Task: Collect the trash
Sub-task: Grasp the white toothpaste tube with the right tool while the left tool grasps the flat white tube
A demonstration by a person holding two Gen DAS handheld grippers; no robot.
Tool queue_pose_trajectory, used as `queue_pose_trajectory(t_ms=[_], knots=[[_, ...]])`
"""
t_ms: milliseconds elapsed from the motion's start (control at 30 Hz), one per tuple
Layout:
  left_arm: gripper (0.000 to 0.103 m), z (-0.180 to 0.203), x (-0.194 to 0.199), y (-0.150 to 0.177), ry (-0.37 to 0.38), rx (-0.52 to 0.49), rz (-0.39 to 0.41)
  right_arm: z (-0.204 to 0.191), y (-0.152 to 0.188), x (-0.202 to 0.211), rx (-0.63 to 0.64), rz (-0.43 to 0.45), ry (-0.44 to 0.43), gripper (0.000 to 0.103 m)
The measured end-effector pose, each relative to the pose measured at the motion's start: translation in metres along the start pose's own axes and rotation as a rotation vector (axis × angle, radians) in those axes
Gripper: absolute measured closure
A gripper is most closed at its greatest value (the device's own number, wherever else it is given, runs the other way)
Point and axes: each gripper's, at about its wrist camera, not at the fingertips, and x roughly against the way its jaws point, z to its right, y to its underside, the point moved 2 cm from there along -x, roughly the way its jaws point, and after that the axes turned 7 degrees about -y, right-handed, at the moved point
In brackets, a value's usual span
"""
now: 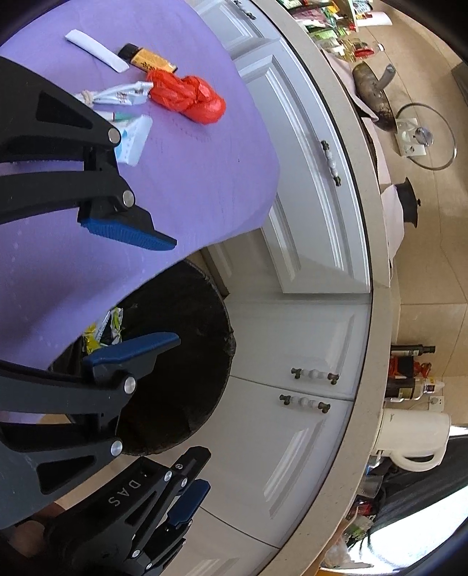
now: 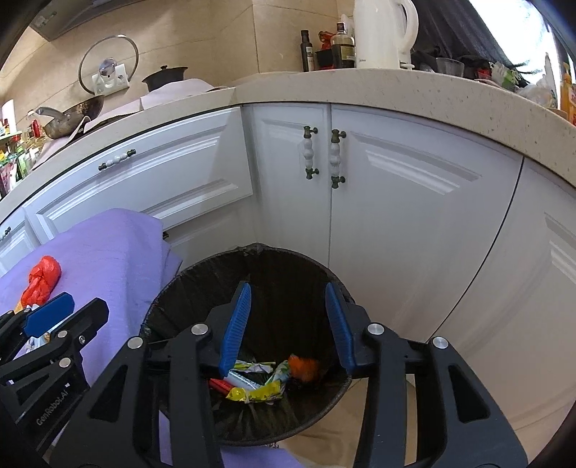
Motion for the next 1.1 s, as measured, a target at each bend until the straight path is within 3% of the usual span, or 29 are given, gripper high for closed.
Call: queue_pose_trajectory(t_ms=[333,1100], knots=[[0.049,-0.047,0.021,0.01,-0.067,0.044,0.005,-0.042,0.005,0.01,0.029,-0.016,-0.057,0.061],[0.039,-0.215,0.06,0.078,-0.347,0.217,-0.058,-0.196,0.04,0.028,0.211,-0.1,-0.284,0.061]])
